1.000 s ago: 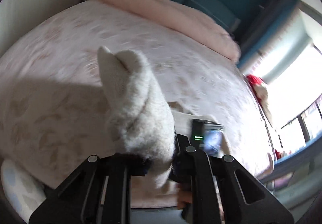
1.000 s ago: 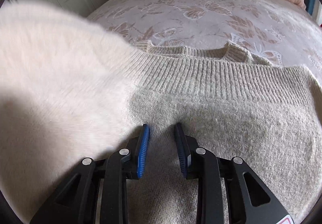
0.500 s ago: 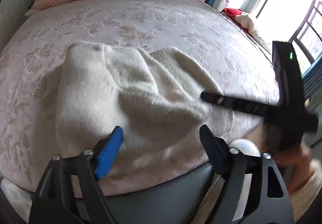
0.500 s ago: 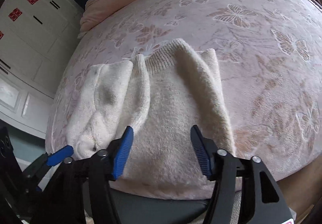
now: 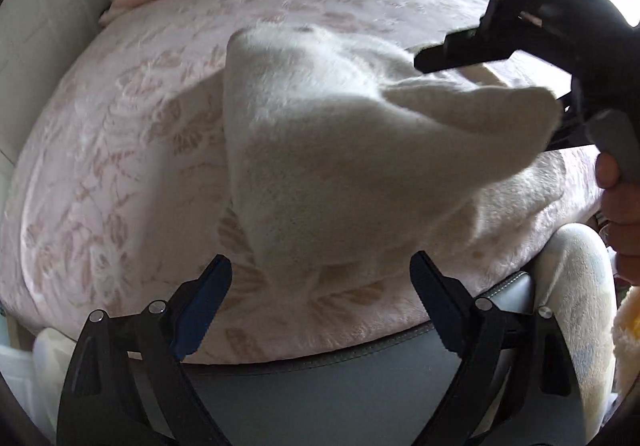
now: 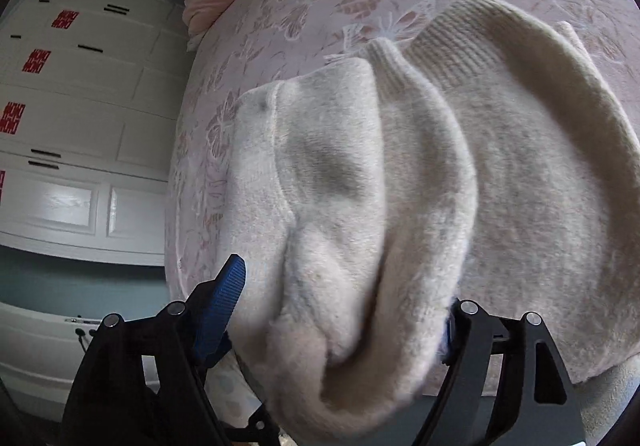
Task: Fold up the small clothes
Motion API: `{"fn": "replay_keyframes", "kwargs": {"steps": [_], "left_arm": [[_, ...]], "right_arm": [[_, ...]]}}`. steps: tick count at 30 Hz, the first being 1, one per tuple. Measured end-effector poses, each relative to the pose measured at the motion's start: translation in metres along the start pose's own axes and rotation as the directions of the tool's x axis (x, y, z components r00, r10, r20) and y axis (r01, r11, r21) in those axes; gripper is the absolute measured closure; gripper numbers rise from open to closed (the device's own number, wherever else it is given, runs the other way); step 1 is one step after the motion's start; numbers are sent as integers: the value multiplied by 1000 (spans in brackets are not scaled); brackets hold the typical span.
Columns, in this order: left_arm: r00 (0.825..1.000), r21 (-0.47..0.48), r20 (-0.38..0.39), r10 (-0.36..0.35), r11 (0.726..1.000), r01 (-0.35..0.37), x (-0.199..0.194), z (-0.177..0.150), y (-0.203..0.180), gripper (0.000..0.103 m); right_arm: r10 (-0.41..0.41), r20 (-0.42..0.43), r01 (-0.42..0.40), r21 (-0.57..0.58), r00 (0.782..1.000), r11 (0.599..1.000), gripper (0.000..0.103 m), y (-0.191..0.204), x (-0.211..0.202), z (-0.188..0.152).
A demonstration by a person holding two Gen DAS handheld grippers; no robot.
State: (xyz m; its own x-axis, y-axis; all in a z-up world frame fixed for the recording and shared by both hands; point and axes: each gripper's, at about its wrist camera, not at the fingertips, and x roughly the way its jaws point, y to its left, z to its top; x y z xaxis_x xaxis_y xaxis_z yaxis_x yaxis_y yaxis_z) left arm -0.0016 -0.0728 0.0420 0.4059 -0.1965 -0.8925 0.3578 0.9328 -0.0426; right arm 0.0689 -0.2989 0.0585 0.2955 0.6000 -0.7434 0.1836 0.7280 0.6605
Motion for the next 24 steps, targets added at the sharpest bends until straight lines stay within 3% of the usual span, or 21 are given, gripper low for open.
{"fn": "replay_keyframes", "kwargs": {"steps": [1,2,3,4,5,8,10,12,15,16,18,19,20,22,24], "left_arm": [[1000,-9,-6,6,1000,-6,4,1,2,15],[1000,-16,-6,9,1000,-9,8,2,5,19],[1000,-24,-3,4,1000,-4,10,2,6,23],[1000,-27,-9,-7,1000,7,11,2,7,33],[1000,-31,-24,-18,999,17,14,3,8,45],[999,-58,-47,-20,998,18,18,8,11,68],[996,-78,-71,-46,996,41,20,10,11,79],[995,-107,-81,-64,993,55,21,13,9,82],[995,-102,-74,-70,993,62,20,19,-1,91],[994,-97,-85,-67,994,59,23,19,-5,92],[992,-94,-109,-64,994,54,33,18,-10,91],[990,-93,-122,-67,994,55,36,17,-11,91],[989,-90,-131,-62,995,50,39,15,-14,91],[991,-71,-128,-38,997,29,39,12,-18,91],[992,-34,-127,-13,999,9,36,13,-23,90]], "right_arm": [[-36,-4,36,-28,999,999,25,8,5,0],[-84,1,84,-56,996,995,33,16,9,0],[-123,14,123,-87,992,989,47,24,12,-1],[-155,32,158,-115,987,981,81,30,10,-2],[-162,50,167,-132,986,977,81,36,7,-1],[-47,160,77,-188,986,979,84,62,-35,0],[41,241,18,-236,970,972,84,79,-77,-1],[33,324,59,-271,945,961,84,83,-113,-4],[-73,356,158,-215,931,964,84,36,-125,-9],[-167,331,230,-159,928,960,84,1,-114,-10],[-244,222,252,-9,944,968,84,-69,-83,-17],[-220,178,211,67,959,975,83,-101,-69,-27],[-134,205,113,109,970,988,83,-118,-68,-36],[-49,261,10,146,964,989,81,-128,-75,-45],[-73,254,41,128,965,991,78,-119,-74,-42]]}}
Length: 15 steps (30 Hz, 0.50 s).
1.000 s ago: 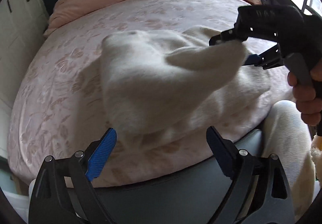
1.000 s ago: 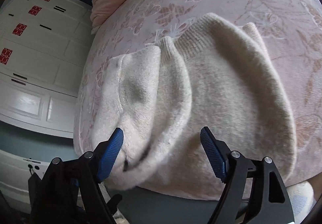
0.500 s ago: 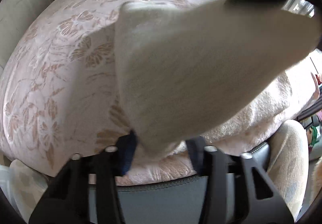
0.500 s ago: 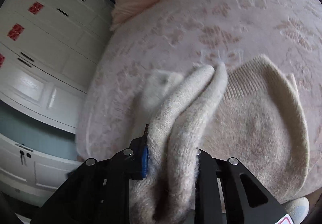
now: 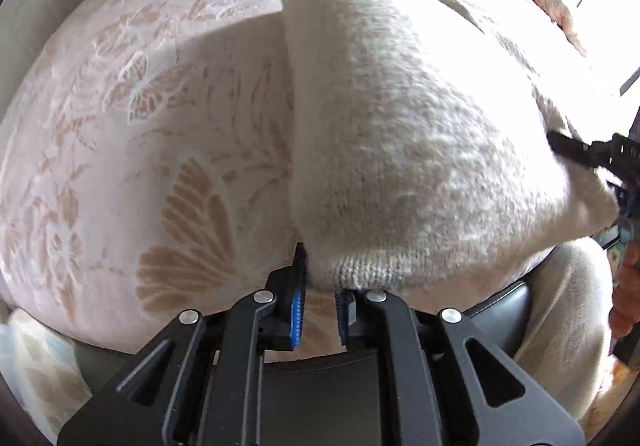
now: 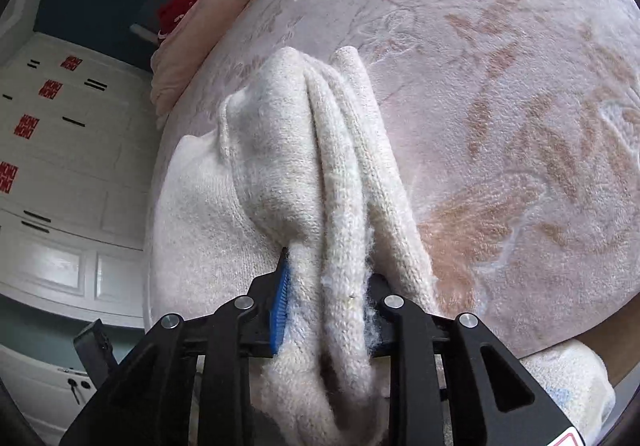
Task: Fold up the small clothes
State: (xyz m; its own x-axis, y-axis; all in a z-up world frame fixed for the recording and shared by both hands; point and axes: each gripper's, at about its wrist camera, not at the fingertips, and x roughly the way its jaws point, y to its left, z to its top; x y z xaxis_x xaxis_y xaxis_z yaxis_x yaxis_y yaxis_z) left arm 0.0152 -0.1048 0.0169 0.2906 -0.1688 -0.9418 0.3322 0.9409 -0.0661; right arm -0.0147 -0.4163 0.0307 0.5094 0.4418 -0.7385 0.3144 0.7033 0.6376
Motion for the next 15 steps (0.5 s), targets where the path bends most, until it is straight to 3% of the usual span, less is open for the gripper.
{"fn": "replay_keyframes", "kwargs": {"steps": [3,5,7,9,11,12,13,15], "left_arm": [[999,59,43,5,998,-8,-21,-2,-8,88],[996,80,81,-29,997,23,-47,-6,-10,86],[992,79,102,-70,995,62,-68,-9,-11,82],[976,61,162,-146,989,138,-94,-7,-12,70],[953,55,235,-193,981,185,-113,2,-16,53],[945,56,257,-201,980,194,-116,10,-18,49],[941,56,270,-204,979,196,-116,19,-22,44],[950,36,254,-183,983,180,-106,32,-27,43]], "right_arm": [[-119,33,122,-109,992,986,65,30,-11,7],[-210,128,230,-170,969,958,56,47,-35,9],[-227,227,279,-227,947,933,42,67,-58,16],[-201,230,259,-263,952,929,40,76,-65,30],[-177,182,224,-282,967,933,40,85,-49,50],[-167,150,205,-287,974,936,40,88,-41,56],[-159,122,187,-282,980,941,40,87,-29,62],[-160,72,173,-243,984,954,40,82,6,75]]}}
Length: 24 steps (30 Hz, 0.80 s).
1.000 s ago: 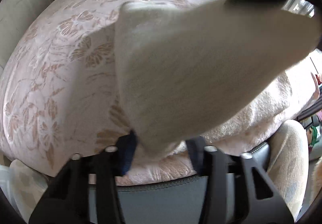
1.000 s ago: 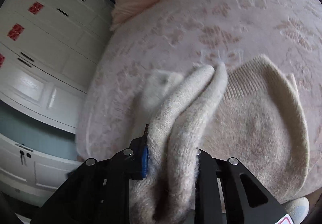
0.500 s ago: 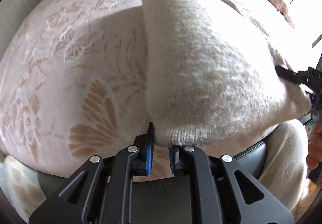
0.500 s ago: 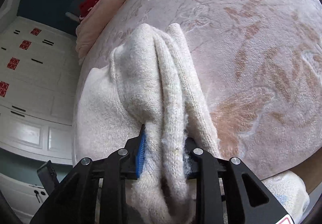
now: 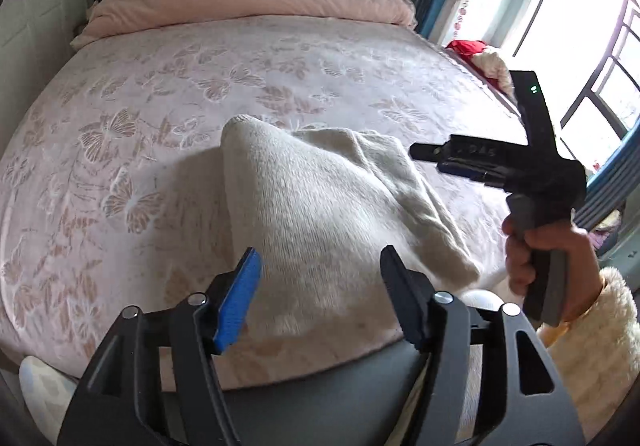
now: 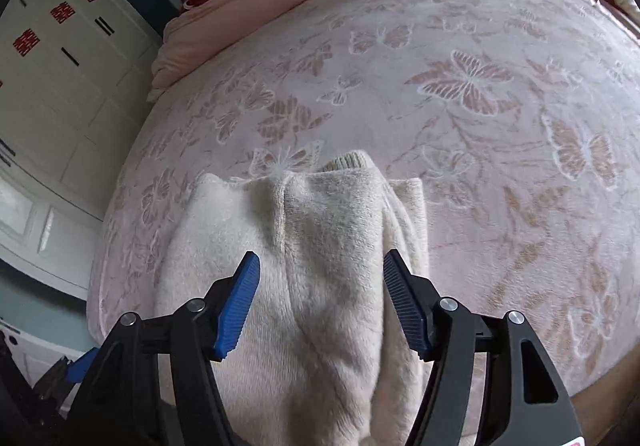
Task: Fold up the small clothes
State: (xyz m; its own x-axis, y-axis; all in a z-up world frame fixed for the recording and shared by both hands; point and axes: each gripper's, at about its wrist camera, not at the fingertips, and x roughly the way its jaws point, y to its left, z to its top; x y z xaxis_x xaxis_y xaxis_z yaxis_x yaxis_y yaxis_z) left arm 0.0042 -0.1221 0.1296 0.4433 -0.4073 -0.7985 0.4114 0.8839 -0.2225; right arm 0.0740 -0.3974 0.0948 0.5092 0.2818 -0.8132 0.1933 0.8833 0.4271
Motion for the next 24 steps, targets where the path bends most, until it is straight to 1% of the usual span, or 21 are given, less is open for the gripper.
{"fn": "replay_keyframes", "kwargs": {"steps": [2,3,4,5,6,8,9,10,11,12,13,14,15,16,17,18,19,20,21,23,24], "left_arm": [[999,-41,-53,10,999,-12,24,9,7,43],[995,-70,-95,19,997,-26,39,10,11,43],[992,-89,-123,27,995,-39,50,10,16,43],[988,-104,-151,39,993,-55,61,8,19,43],[986,-107,-162,46,992,-64,66,6,22,43],[984,-94,-163,66,992,-82,72,2,25,41],[983,-82,-166,74,993,-89,75,1,25,41],[982,-69,-170,82,993,-94,78,-1,24,39],[981,-62,-175,86,993,-98,81,-2,24,36],[978,-59,-186,91,993,-103,87,-3,24,35],[977,-65,-193,86,993,-100,92,-5,26,33],[976,-78,-204,72,993,-89,97,-8,27,32],[976,-88,-210,64,993,-84,99,-7,29,32],[976,-91,-206,64,992,-84,96,-7,29,32],[977,-87,-202,64,993,-83,92,-6,27,32],[978,-77,-197,63,994,-79,86,-5,26,32],[980,-69,-190,64,995,-78,81,-3,26,32],[982,-64,-181,62,995,-75,76,-3,25,33],[984,-58,-168,62,996,-72,69,-3,25,33],[987,-37,-142,70,996,-76,53,-6,25,33],[988,-32,-134,75,996,-80,49,-7,26,33]], "right_arm": [[-29,-53,31,47,998,998,40,-7,33,1],[-31,-78,35,56,996,998,55,-7,46,2],[-26,-86,30,46,996,999,93,-4,51,2],[-22,-66,24,22,998,999,92,3,45,5],[-10,-5,10,-16,1000,1000,93,13,27,9],[-15,113,26,-90,993,996,93,31,-7,15],[-16,152,31,-102,988,994,93,33,-18,16],[-20,170,36,-89,985,995,94,28,-20,17],[-42,140,50,-58,989,997,94,16,-8,16],[-83,80,86,-35,993,996,93,3,14,13],[-132,-25,131,-24,991,991,92,-13,47,6],[-125,-71,125,-6,990,992,94,-25,67,-3],[-97,-29,98,13,995,995,93,-29,62,-6],[-70,-11,71,40,997,997,89,-29,51,-4],[-62,3,62,70,998,996,82,-28,39,-1],[-70,30,67,90,997,994,80,-25,25,1],[-89,75,83,78,993,993,80,-17,7,1],[-90,114,86,36,989,996,80,-5,-10,1],[-62,136,65,-21,989,998,80,11,-25,-1],[12,118,0,-100,993,995,80,43,-38,-6],[63,82,-50,-152,995,987,80,64,-38,-11]]}}
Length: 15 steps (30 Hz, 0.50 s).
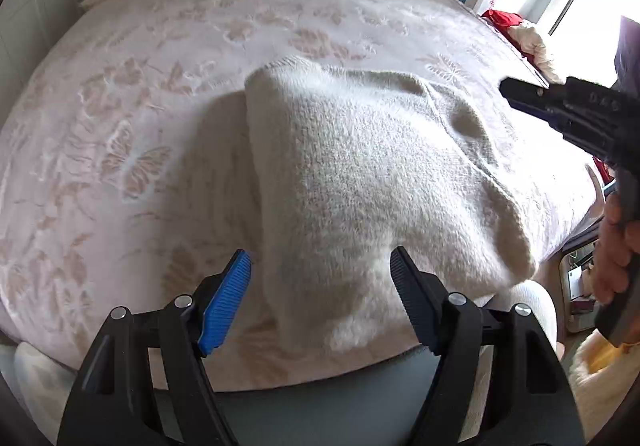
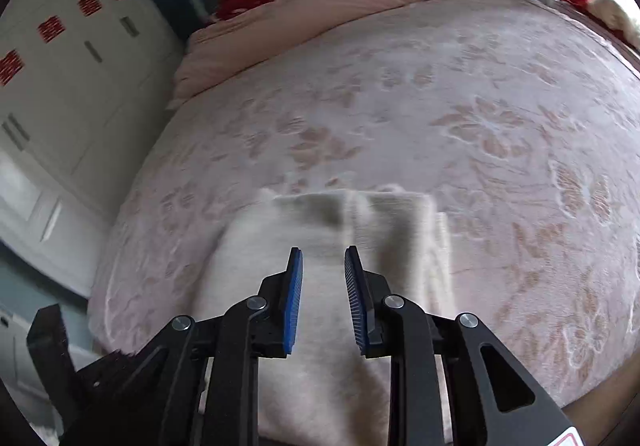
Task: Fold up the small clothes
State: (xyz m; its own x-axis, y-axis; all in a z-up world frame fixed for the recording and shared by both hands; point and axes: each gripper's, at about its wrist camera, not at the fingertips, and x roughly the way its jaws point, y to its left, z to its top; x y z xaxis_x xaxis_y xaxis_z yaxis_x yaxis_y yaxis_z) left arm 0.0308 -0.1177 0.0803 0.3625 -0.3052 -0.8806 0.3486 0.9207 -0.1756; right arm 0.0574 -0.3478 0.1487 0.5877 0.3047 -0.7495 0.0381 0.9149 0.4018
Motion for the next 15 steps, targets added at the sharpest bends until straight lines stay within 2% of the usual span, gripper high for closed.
{"fn": "replay_keyframes", "kwargs": {"steps": [2,4,6,7,8,10,11,13,15], "left_arm": [[1000,1,10,11,1000,-11,-8,-7,5,32],[999,-9,2,51,999,-51,-11,-18,16,25],[997,-37,-23,72,997,-73,-11,-28,29,25],[996,-62,-38,76,995,-78,-11,-31,37,25],[996,-89,-45,75,993,-79,-13,-34,45,25],[997,-116,-39,72,990,-76,-19,-36,55,25],[997,-119,-22,74,990,-76,-25,-35,59,24],[997,-113,5,82,990,-81,-33,-33,63,23],[996,-105,28,81,991,-78,-37,-30,61,23]], "right_arm": [[67,-66,-71,-62,996,996,80,36,15,-6],[101,-126,-113,-91,987,989,80,64,44,-13],[75,-210,-104,-130,975,986,80,84,87,-26],[23,-277,-73,-172,961,982,80,90,118,-37],[-14,-300,-51,-210,954,976,82,92,141,-49],[3,-275,-55,-182,962,982,84,94,139,-47],[6,-274,-50,-157,962,986,83,96,129,-40],[31,-216,-64,-147,976,987,83,100,95,-33],[-13,-153,-16,-187,988,982,83,96,63,-39]]}}
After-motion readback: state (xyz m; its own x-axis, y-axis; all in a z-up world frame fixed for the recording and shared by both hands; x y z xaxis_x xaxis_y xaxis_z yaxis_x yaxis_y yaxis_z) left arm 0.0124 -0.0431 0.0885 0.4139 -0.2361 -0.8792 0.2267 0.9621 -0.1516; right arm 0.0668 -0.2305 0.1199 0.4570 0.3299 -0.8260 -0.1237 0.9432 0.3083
